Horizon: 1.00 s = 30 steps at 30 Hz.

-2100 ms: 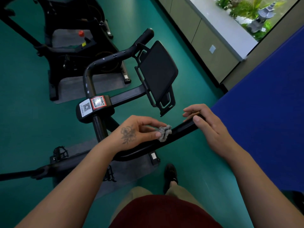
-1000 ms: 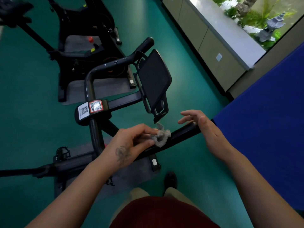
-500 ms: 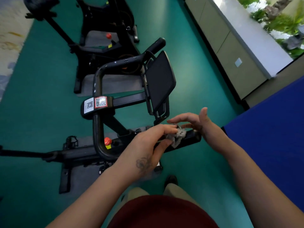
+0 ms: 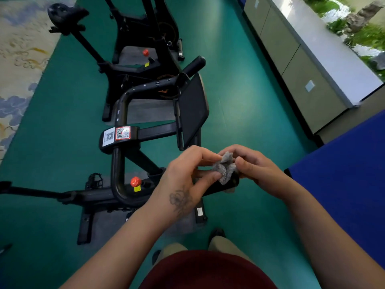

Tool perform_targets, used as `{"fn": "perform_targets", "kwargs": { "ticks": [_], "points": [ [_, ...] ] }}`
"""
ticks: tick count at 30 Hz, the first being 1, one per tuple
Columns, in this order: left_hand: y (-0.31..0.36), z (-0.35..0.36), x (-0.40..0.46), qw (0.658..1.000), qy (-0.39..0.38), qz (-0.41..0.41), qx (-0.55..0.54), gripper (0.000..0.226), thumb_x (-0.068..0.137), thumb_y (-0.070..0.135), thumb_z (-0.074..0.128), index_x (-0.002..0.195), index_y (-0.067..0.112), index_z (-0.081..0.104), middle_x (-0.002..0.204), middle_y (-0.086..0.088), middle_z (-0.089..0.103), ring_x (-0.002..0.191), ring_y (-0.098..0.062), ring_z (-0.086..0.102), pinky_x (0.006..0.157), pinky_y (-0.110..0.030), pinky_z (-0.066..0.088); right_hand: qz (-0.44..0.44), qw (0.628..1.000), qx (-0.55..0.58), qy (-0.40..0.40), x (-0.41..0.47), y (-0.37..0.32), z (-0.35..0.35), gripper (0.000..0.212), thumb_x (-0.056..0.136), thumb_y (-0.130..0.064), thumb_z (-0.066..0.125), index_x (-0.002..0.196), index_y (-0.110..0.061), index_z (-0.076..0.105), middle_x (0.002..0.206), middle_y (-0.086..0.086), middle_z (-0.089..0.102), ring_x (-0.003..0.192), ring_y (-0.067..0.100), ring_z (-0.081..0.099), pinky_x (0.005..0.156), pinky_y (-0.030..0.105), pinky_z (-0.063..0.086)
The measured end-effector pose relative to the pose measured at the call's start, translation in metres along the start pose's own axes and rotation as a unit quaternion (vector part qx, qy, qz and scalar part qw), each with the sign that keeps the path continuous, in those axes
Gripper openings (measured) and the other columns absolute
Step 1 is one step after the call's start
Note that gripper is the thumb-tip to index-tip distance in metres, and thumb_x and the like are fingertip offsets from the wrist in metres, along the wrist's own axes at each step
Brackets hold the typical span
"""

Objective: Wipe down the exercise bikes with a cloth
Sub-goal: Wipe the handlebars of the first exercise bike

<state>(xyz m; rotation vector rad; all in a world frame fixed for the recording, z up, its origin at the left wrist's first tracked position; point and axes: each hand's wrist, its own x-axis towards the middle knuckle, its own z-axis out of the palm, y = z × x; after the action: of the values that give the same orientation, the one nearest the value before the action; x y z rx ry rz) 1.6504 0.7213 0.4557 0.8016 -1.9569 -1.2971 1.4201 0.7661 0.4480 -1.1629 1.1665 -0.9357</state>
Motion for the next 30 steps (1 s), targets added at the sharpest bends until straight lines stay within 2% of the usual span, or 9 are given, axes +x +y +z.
{"fn": "perform_targets", "kwargs": {
  "ticks": [3,7,12,16,20,22,25,28,30],
  "points": [
    [0.008,0.001,0.008,1.0,0.005,0.0,-0.012,0.031,0.094,0.008,0.081,0.117,0.023,0.068,0.119,0.001,0.067,0.12,-0.023,0.071,0.089,-0.038,0.066,-0.041,0.999,0.013,0.015,-0.004,-0.003,0.002,0.041,0.091,-0.038,0.072,0.118,-0.008,0.062,0.101,-0.007,0.069,0.091,0.01,0.064,0.08,0.024,0.054],
    [0.023,-0.003,0.013,1.0,0.022,0.003,-0.02,0.041,0.088,0.007,0.086,0.119,0.023,0.064,0.118,0.0,0.072,0.117,-0.021,0.073,0.084,-0.032,0.065,-0.082,0.994,0.049,0.057,-0.007,-0.006,-0.001,0.025,0.086,-0.003,0.07,0.109,0.003,0.062,0.099,0.001,0.072,0.09,0.013,0.068,0.078,0.025,0.057],
    [0.02,-0.032,0.008,0.991,0.04,0.058,0.11,0.04,0.091,0.023,0.086,0.126,0.018,0.067,0.126,0.004,0.068,0.115,-0.022,0.069,0.094,-0.036,0.059,-0.118,0.984,0.057,0.122,-0.023,0.0,-0.01,0.02,0.082,-0.001,0.072,0.096,-0.016,0.072,0.107,0.007,0.075,0.098,0.019,0.068,0.08,0.027,0.055],
    [0.012,-0.041,0.004,0.974,-0.001,0.111,0.196,0.043,0.09,0.028,0.087,0.128,0.017,0.07,0.142,0.005,0.063,0.144,-0.02,0.052,0.12,-0.037,0.04,-0.108,0.978,0.037,0.176,-0.04,0.009,-0.003,0.016,0.084,-0.002,0.067,0.1,-0.005,0.067,0.107,0.008,0.076,0.091,0.013,0.069,0.069,0.021,0.052],
    [0.005,-0.042,-0.001,0.979,-0.046,0.093,0.176,0.05,0.091,0.031,0.084,0.136,0.019,0.066,0.15,0.007,0.057,0.154,-0.016,0.042,0.127,-0.036,0.033,-0.108,0.972,0.026,0.205,-0.051,0.015,0.02,0.025,0.085,-0.031,0.077,0.106,-0.018,0.071,0.105,0.026,0.067,0.083,0.021,0.064,0.069,0.028,0.053],
    [0.003,-0.045,-0.005,0.978,-0.07,0.092,0.172,0.052,0.092,0.034,0.083,0.138,0.02,0.064,0.152,0.009,0.056,0.157,-0.014,0.038,0.128,-0.032,0.03,-0.127,0.963,-0.005,0.236,-0.052,0.015,0.038,0.039,0.082,-0.041,0.083,0.108,-0.015,0.07,0.105,0.019,0.068,0.089,0.021,0.066,0.077,0.029,0.055],
    [0.002,-0.053,-0.007,0.979,-0.096,0.082,0.163,0.056,0.091,0.037,0.083,0.141,0.024,0.061,0.155,0.014,0.052,0.156,-0.01,0.037,0.128,-0.03,0.031,-0.173,0.933,-0.083,0.305,-0.052,0.013,0.059,0.031,0.082,-0.023,0.084,0.105,-0.009,0.068,0.108,0.004,0.072,0.103,0.025,0.069,0.091,0.032,0.054],
    [-0.001,-0.062,-0.009,0.977,-0.123,0.078,0.156,0.06,0.092,0.041,0.082,0.144,0.027,0.058,0.158,0.018,0.048,0.153,-0.008,0.041,0.125,-0.032,0.036,-0.198,0.9,-0.151,0.357,-0.058,0.014,0.071,0.024,0.079,0.0,0.077,0.1,-0.007,0.068,0.108,0.004,0.069,0.106,0.024,0.067,0.093,0.032,0.051],
    [-0.004,-0.066,-0.011,0.974,-0.145,0.081,0.154,0.062,0.092,0.046,0.08,0.147,0.03,0.056,0.159,0.02,0.044,0.152,-0.009,0.042,0.123,-0.032,0.038,-0.187,0.886,-0.181,0.384,-0.066,0.019,0.078,0.023,0.079,0.001,0.074,0.099,-0.006,0.068,0.106,0.006,0.068,0.104,0.023,0.066,0.09,0.036,0.052]
  ]
}}
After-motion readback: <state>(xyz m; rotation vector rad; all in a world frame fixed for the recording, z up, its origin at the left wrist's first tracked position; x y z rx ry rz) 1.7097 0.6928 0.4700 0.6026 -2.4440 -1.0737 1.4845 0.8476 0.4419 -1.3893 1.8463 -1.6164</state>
